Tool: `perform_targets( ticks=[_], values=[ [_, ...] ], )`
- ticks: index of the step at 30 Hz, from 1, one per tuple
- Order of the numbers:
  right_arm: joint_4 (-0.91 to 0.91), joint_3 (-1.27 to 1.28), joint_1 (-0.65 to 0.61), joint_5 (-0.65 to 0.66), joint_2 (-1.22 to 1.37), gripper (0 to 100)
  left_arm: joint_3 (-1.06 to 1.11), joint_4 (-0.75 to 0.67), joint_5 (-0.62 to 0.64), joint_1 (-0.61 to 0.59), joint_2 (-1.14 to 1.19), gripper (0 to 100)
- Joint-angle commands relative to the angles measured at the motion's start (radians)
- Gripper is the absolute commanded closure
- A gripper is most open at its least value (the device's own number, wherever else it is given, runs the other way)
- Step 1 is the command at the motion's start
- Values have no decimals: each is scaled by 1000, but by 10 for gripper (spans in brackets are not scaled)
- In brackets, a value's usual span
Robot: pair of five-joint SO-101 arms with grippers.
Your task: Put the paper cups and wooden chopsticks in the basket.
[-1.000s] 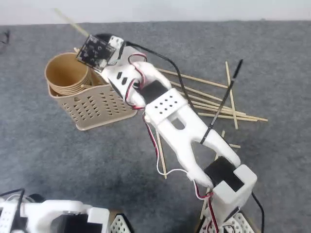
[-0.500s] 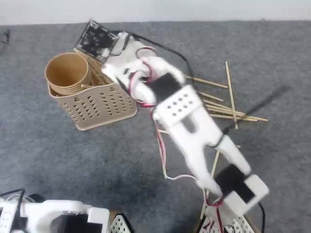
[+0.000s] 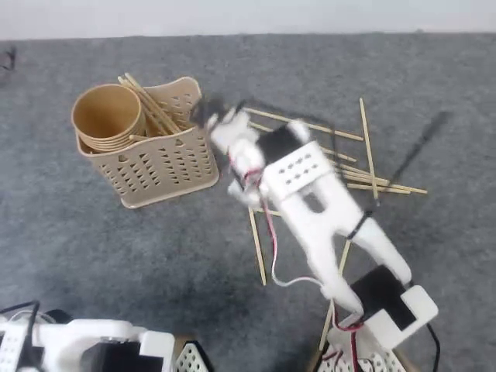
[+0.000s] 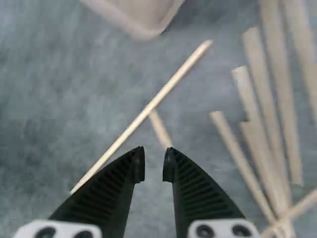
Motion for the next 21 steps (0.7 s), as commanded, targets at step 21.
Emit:
perform_targets(
  ticks=[21],
  values=[
    [-297, 379, -39, -57, -54, 920, -2, -18, -9, 6, -20, 655]
  ],
)
